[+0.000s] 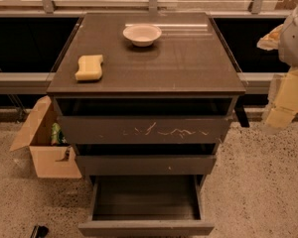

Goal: Close bottom drawer

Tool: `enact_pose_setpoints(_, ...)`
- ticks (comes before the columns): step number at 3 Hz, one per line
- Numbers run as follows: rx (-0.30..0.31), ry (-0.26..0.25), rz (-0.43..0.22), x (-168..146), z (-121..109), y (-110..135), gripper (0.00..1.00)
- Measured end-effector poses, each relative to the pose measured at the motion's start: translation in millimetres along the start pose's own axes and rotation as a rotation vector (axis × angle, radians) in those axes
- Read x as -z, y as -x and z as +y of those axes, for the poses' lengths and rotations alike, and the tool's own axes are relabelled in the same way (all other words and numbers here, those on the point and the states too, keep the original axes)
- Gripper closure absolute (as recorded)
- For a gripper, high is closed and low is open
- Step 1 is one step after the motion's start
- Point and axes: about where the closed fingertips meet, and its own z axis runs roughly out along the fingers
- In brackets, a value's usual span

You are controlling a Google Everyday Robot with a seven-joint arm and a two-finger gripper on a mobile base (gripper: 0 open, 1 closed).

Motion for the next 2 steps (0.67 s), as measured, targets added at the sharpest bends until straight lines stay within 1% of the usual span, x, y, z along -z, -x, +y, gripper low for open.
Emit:
enact_pose_setpoints(1, 0.002, -0.004, -0.005, -0.3, 0.1, 1.1, 0.0)
enact_pose_setpoints(2, 0.025, 0.024, -0.041, -32.5, 10.7, 9.1, 0.0)
